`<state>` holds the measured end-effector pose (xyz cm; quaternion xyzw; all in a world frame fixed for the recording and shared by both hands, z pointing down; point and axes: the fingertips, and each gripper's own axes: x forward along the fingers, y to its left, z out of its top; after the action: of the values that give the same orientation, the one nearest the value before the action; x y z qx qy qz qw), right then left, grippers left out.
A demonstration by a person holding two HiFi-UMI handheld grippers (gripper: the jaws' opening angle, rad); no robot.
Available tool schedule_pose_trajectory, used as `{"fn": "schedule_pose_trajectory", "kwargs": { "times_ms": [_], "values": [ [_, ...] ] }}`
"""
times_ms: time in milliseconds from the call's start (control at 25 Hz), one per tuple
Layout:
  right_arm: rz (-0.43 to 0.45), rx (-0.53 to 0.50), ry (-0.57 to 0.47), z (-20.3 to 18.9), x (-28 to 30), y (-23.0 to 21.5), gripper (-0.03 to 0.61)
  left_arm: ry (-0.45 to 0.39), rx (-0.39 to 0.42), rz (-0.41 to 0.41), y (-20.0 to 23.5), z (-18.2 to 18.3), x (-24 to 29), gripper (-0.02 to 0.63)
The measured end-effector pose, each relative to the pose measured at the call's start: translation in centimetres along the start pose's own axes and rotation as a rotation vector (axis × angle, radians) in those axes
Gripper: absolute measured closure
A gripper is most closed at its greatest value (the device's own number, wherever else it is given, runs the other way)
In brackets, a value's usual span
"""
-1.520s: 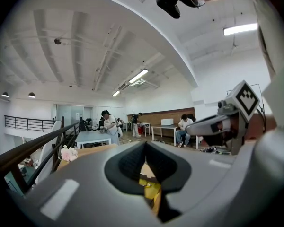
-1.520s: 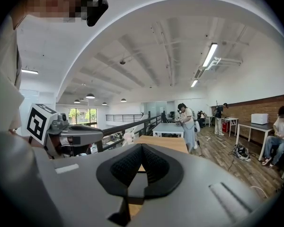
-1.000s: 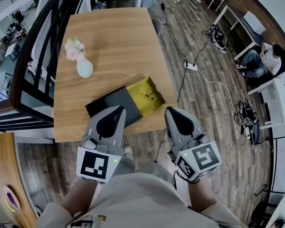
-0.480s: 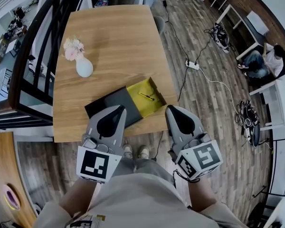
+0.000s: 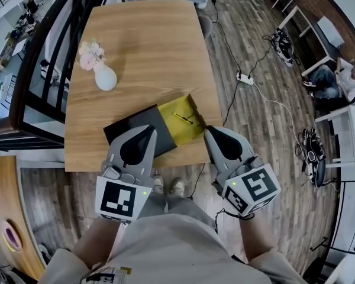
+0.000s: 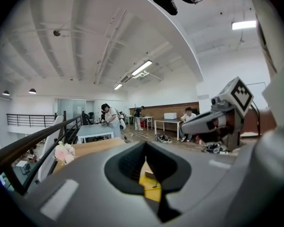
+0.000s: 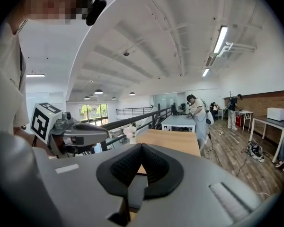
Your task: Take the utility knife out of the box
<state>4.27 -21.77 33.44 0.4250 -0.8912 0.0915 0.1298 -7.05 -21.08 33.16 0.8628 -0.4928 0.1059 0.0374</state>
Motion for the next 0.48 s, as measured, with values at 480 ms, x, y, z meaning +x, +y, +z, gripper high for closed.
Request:
{"fn": "schedule_pose_trajectory", "kwargs": {
  "times_ms": [480],
  "values": [
    [0.086,-0.11,0.183,-4.7,6.9,-3.7,0.495,0.026,-0.041,0.023,1.1,-2.5,4.2,0.611]
  ]
}}
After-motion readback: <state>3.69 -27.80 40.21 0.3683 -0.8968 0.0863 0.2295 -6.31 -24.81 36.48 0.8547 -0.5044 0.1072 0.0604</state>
